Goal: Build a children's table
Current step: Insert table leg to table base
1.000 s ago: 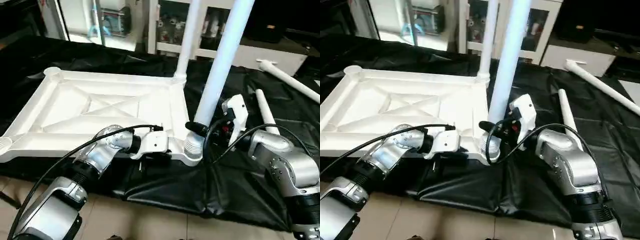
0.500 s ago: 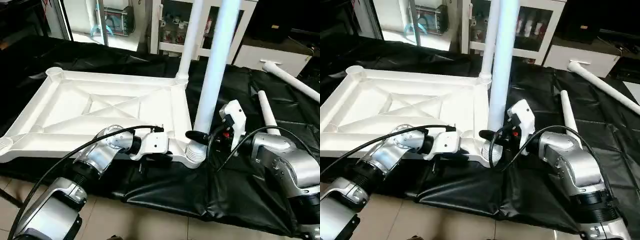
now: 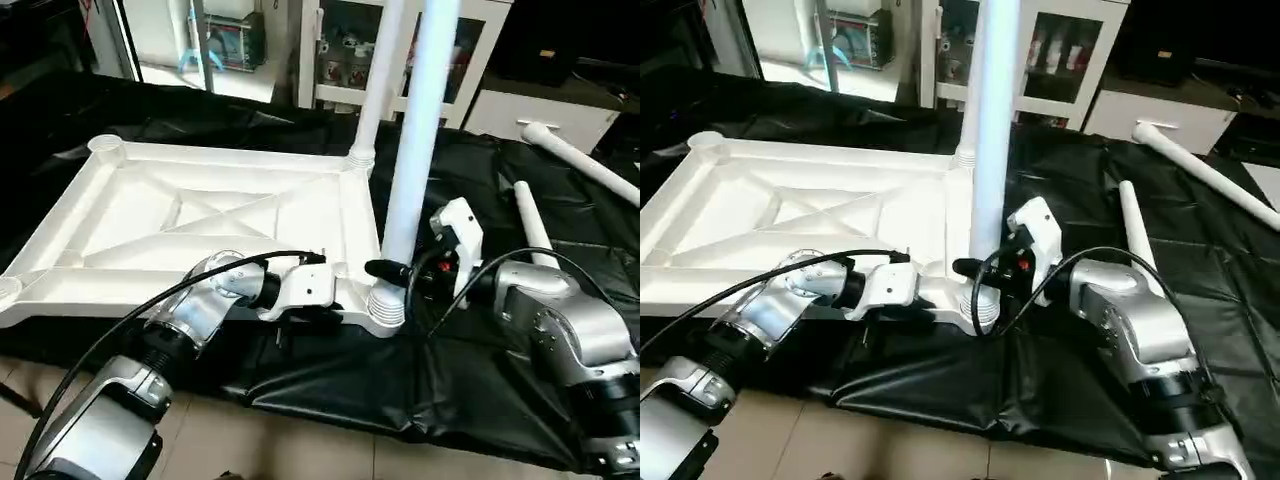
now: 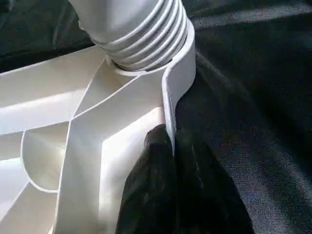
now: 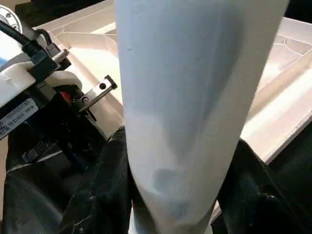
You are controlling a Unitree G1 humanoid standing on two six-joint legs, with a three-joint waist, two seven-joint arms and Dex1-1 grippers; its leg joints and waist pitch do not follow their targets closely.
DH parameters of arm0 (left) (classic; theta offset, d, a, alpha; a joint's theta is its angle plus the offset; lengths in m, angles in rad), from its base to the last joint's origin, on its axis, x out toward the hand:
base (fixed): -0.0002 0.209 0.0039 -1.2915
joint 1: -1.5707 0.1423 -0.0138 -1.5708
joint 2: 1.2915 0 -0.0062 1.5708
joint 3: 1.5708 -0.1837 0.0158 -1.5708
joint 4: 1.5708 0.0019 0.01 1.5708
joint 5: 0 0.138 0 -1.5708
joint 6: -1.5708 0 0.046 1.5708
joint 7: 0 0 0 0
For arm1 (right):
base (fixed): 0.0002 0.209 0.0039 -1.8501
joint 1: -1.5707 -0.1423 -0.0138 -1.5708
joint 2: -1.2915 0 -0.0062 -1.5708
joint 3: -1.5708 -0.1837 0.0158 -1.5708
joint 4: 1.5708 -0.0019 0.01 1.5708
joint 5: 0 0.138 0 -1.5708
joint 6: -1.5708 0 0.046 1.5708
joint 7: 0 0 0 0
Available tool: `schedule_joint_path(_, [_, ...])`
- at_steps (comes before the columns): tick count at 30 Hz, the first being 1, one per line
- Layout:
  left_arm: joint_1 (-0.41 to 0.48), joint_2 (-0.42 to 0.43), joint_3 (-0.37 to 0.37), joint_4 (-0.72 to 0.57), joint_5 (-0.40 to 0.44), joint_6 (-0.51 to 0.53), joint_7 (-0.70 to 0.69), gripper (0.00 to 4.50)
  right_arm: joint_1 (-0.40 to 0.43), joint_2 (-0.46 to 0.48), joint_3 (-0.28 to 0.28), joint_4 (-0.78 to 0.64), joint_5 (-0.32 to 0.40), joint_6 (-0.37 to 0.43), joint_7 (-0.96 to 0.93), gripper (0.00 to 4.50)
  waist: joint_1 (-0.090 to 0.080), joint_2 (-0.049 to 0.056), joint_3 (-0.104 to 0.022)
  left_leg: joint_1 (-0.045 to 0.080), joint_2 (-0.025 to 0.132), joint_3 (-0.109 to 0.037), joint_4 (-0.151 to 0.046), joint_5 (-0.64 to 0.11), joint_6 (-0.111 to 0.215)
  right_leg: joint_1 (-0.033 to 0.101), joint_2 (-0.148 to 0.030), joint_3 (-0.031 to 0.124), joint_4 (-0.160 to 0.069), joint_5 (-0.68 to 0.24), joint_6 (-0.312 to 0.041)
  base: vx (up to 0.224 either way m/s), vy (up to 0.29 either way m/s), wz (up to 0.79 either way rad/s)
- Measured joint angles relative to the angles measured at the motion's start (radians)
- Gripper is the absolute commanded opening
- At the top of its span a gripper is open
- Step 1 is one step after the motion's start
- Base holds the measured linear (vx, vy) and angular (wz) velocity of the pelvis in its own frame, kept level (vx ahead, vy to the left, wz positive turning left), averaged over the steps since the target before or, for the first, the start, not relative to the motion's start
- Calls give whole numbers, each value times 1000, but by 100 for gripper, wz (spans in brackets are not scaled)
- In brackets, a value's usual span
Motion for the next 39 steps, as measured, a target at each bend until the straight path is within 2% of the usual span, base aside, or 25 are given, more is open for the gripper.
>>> schedule_joint_path(7, [3, 7, 5, -2, 0, 13, -6, 0, -22, 28, -1, 59, 0, -17, 5, 183, -14, -5, -3, 0, 0, 0, 0, 0, 0, 1, 0, 0, 0, 0, 0, 0, 0, 0])
schedule_joint_path(13, [7, 7, 5, -10, 0, 20, -6, 0, -15, 33, -7, 73, 3, -36, 9, 183, -14, -9, -6, 1, 0, 0, 0, 0, 0, 1, 0, 0, -1, 0, 0, 0, 0, 0])
schedule_joint_path(20, [12, 6, 6, -21, 2, 27, -6, 0, 48, 48, -49, 70, 26, -89, 3, 183, -14, -10, -7, 1, 0, 0, -1, 0, 0, 1, 0, 0, -2, -1, 1, 0, 0, 0])
schedule_joint_path(23, [12, 4, 5, -21, 2, 30, -6, 0, 94, 77, -84, 61, 40, -121, -18, 183, -14, -10, -8, 1, 0, 0, -2, 0, 0, 1, 0, 0, -2, -1, 1, 0, 0, 0])
schedule_joint_path(31, [11, 1, 5, -21, 2, 31, -8, 0, 158, 111, -131, 37, 74, -156, -52, 183, -13, -9, -8, 1, -1, 0, -4, 0, 0, 1, 0, 0, -3, -2, 2, 0, 0, 0])
schedule_joint_path(39, [11, -1, 5, -19, 1, 29, -12, 0, 217, 128, -141, -10, 77, -193, -77, 183, -12, -9, -8, 3, -1, -1, -7, 0, 0, 2, 0, 0, -4, -4, 3, 0, 0, 0])
